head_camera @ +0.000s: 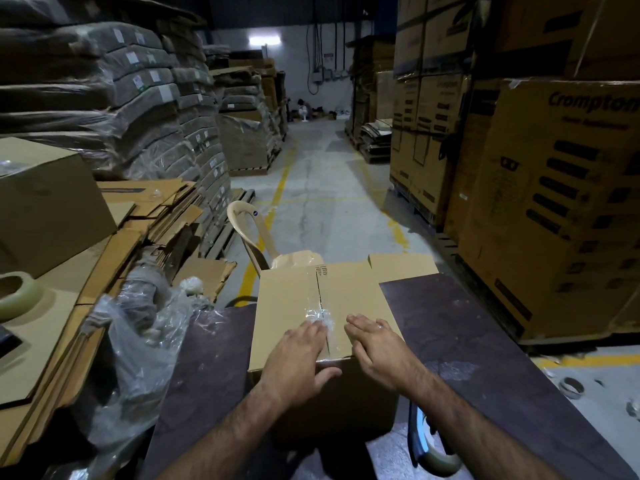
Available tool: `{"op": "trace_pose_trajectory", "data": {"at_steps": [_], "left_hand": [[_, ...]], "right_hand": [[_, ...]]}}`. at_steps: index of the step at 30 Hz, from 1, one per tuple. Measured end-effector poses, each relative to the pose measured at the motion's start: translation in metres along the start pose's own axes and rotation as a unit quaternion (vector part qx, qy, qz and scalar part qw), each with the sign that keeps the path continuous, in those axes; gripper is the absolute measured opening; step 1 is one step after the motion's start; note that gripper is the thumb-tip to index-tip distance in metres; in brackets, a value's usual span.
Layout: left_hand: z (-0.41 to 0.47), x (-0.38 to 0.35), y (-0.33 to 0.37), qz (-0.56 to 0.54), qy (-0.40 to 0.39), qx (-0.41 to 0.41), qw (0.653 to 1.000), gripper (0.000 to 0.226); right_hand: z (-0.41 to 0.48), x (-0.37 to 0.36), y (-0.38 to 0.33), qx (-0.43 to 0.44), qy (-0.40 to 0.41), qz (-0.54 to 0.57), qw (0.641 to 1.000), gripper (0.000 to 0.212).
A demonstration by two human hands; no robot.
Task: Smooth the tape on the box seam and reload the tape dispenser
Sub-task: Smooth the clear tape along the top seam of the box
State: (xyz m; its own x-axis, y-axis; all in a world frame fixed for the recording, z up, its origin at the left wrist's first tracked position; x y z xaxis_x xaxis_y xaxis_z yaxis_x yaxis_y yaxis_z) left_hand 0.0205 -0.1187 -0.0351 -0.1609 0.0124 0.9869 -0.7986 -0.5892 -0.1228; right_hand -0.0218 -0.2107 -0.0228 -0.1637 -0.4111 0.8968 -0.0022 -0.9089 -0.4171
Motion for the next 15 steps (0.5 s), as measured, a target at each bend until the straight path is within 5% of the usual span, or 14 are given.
{"op": "trace_pose_trajectory", "data": {"at_steps": [4, 15], "left_hand": [[0.007, -0.011, -0.002, 0.054, -0.054, 0.012, 0.997, 0.104], [0.003, -0.014, 0.008, 0.037, -0.076, -0.047, 0.995, 0.097]], "right_hand": [[0.0, 0.0, 0.001, -0.005, 0.0, -0.003, 1.0, 0.046], [0.001, -0.004, 0.004, 0.001, -0.005, -0.006, 1.0, 0.045]]}}
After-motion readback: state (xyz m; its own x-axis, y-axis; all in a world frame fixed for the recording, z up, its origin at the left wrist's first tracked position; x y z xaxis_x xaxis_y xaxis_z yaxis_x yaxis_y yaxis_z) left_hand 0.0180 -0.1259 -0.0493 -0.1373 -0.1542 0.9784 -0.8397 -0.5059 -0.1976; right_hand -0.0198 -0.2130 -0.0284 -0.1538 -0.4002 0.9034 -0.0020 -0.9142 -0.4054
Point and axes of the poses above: each hand's wrist, its own z-axis towards the middle knuckle, its own x-axis out of the back of the hand, y = z × x, the point moved 10 cm from there along z, towards the middle knuckle, and after that the axes turned 9 degrees about z, right-handed, at the moved point
